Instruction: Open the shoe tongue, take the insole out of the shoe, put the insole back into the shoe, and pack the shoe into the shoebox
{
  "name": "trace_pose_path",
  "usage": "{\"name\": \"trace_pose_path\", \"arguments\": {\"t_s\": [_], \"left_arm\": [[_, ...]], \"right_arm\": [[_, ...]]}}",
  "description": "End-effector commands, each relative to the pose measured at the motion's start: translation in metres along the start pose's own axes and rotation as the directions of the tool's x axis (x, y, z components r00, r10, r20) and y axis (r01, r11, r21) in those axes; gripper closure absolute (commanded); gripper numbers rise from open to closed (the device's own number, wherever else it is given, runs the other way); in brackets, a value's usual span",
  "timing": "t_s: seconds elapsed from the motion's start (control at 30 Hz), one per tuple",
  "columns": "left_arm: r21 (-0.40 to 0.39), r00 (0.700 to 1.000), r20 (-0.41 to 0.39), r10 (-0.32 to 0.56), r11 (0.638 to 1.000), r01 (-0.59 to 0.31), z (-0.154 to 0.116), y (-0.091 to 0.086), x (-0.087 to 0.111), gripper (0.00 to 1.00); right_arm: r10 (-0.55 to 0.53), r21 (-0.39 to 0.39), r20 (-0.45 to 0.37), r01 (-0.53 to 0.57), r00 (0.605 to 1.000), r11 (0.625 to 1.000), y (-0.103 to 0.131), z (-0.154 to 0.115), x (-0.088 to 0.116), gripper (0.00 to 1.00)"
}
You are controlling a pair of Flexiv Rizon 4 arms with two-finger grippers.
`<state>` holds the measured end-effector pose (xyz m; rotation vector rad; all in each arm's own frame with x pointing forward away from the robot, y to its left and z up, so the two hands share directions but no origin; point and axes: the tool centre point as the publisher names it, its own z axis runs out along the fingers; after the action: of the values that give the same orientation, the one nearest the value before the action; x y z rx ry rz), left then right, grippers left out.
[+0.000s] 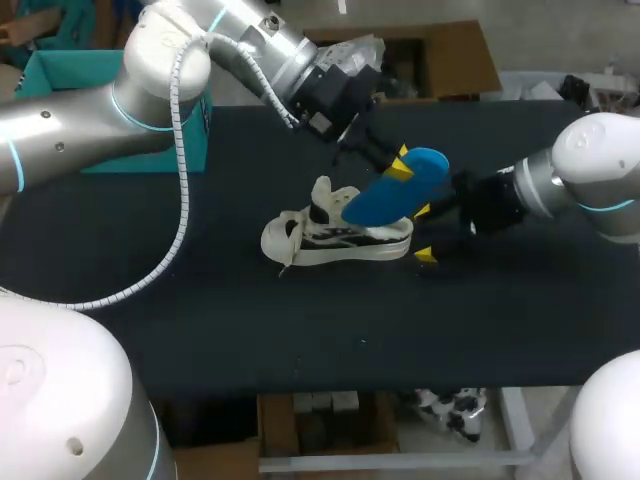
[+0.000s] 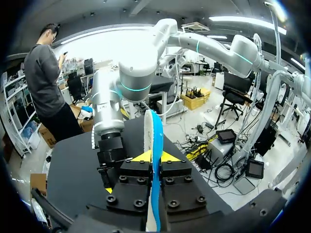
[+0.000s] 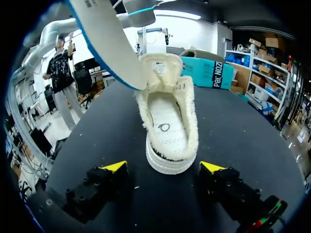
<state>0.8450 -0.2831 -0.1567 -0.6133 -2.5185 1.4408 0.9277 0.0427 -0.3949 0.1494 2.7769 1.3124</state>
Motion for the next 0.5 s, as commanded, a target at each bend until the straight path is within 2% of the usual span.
{"name": "trace_pose_path", "arguments": {"t_s": [0.03,0.13,0.5], "left_arm": [[0.075,0.999,-0.05,0.02,0.997,-0.017,-0.013,-0.013,-0.005,1.0],[0.102,0.994,-0.112,0.01,0.995,0.001,-0.031,-0.028,-0.012,1.0],[0.102,0.994,-0.112,0.01,0.995,0.001,-0.031,-0.028,-0.012,1.0]], "right_arm": [[-0.014,0.036,-0.003,0.014,1.0,0.999,0.01,-0.024,0.002,0.0],[-0.027,0.051,-0.013,0.028,1.0,0.998,0.013,-0.032,-0.002,0.0],[-0.053,0.172,-0.095,0.069,0.994,0.983,0.025,-0.058,-0.021,0.0]]}}
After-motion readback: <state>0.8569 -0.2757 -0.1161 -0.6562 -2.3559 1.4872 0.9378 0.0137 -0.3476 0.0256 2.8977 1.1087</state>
